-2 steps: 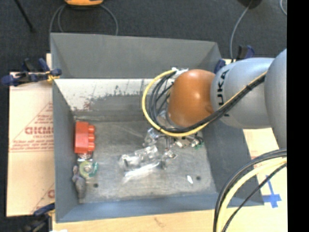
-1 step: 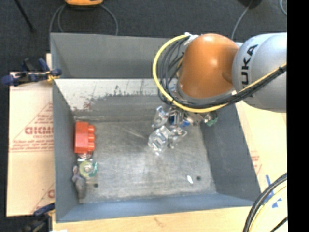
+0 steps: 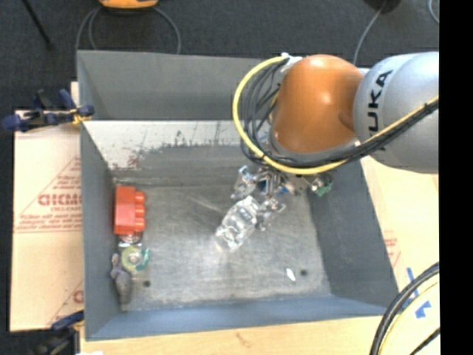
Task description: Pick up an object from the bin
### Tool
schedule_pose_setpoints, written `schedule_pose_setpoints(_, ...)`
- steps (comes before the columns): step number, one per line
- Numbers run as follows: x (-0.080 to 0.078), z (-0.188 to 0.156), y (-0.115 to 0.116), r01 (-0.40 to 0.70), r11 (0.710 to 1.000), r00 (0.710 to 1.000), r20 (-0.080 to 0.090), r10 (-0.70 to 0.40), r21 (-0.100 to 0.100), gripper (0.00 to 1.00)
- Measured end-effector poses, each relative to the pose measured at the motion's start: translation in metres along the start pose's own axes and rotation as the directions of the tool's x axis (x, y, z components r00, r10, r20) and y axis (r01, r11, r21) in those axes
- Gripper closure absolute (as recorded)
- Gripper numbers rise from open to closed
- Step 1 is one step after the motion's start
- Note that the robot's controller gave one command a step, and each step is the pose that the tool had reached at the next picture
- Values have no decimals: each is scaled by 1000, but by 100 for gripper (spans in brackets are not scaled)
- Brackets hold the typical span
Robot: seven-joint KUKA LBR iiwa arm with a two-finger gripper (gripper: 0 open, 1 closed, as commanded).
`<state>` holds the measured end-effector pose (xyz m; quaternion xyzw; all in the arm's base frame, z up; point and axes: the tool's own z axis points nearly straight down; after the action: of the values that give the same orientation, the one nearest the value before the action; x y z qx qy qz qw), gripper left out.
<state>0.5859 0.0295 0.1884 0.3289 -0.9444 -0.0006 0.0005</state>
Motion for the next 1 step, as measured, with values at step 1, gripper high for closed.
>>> schedule_pose_setpoints(1,0,0,0,-1,1000,1000,1,1,-1,100)
